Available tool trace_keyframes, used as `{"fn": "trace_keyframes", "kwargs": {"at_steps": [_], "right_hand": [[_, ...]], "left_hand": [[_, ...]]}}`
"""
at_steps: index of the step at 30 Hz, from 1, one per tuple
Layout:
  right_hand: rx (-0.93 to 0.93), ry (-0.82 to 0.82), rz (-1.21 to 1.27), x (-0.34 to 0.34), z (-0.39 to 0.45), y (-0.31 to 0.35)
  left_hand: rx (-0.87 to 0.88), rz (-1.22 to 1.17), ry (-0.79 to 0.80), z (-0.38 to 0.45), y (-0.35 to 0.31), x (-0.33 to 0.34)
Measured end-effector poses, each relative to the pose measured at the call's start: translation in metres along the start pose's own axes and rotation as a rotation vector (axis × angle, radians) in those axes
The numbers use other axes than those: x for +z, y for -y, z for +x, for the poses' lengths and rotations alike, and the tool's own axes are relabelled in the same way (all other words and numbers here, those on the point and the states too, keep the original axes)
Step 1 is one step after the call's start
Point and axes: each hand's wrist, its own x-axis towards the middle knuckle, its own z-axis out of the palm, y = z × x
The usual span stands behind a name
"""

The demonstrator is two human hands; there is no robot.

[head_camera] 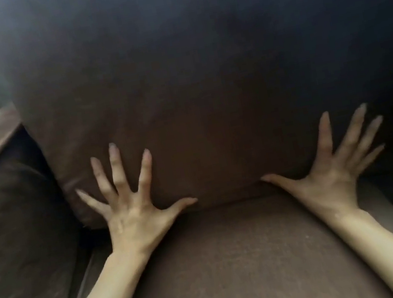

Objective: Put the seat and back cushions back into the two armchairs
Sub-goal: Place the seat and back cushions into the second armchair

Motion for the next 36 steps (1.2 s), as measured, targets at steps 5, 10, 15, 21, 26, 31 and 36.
{"fn": "trace_keyframes", "kwargs": {"at_steps": [5,10,15,21,26,31,36], "right_hand": [[0.056,0.011,0.09,-0.02,-0.006,-0.008],[0.154,-0.024,0.061,0.01,0.013,-0.005],[0.149,-0.077,0.048,0.04,0.028,-0.009],[0.184,0.001,0.106,0.015,0.008,0.004],[-0.302,0.027,-0.02,0.001,-0.006,0.014],[-0.44,0.025,-0.19,0.002,0.039,0.012],[-0.384,-0.028,-0.241,0.028,0.048,0.014]], "left_hand": [[-0.094,-0.106,0.019,-0.007,0.022,-0.019],[-0.089,-0.098,0.05,0.016,0.039,0.012],[-0.123,-0.069,0.02,0.028,0.039,0.044],[-0.105,-0.106,0.053,0.003,0.031,0.017],[0.15,-0.007,-0.059,0.004,0.004,-0.01],[0.213,0.079,-0.084,0.036,-0.002,0.02],[0.11,0.103,-0.055,0.035,-0.019,0.035]]}}
